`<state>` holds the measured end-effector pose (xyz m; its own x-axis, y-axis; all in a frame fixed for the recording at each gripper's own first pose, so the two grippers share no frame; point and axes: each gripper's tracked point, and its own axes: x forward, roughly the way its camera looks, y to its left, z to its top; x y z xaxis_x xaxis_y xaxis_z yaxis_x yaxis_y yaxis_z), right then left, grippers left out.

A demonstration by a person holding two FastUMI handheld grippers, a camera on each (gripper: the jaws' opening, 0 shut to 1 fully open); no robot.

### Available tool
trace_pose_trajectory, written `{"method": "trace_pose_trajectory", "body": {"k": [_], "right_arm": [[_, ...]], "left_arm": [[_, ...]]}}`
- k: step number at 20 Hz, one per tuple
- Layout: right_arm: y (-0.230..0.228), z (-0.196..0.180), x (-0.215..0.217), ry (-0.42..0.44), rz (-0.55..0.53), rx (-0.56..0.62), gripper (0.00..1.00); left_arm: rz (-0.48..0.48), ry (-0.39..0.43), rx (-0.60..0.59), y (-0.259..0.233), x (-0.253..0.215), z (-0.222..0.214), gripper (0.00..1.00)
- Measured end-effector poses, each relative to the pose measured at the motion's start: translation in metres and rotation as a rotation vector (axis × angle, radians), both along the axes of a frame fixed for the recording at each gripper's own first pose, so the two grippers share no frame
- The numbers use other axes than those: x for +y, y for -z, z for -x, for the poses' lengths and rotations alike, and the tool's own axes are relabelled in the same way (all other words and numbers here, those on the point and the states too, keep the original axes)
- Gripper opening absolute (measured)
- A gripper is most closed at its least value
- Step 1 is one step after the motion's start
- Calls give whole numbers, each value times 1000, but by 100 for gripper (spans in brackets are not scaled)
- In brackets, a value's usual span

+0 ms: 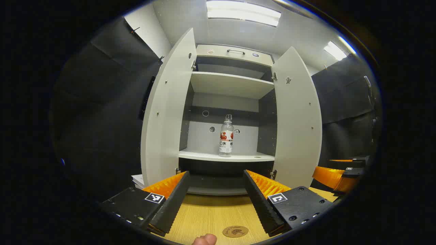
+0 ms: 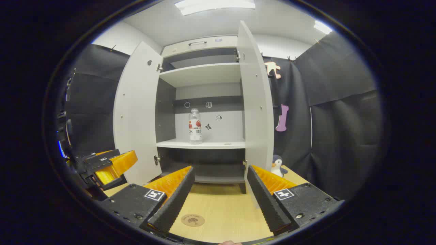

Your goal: Grasp the bottle in the cabinet with the left hand and place it on the coaster, then close the right door with the right hand and the left door with the left hand.

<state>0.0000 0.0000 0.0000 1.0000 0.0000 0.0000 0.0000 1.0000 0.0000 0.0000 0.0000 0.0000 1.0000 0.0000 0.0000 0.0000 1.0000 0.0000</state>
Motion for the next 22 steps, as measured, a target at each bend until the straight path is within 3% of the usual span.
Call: {"method": "trace_pose_trajectory", "body": {"k": [1, 16, 17, 18, 22], "right_arm": [[0, 0, 0, -1, 1, -1, 100], [2, 1, 2, -18, 12, 11, 100], [2, 1, 2, -18, 12, 9, 100], [2, 1, 2, -17, 12, 7, 100], [2, 1, 1, -13, 10, 9, 100]], "left_arm": [[-3, -1, 1, 0, 1, 0, 94], [-11, -16, 6, 1, 8, 2, 95], [-10, -13, 8, 1, 7, 1, 99], [-9, -11, 9, 1, 7, 1, 95], [-15, -5, 7, 0, 5, -3, 95]]}}
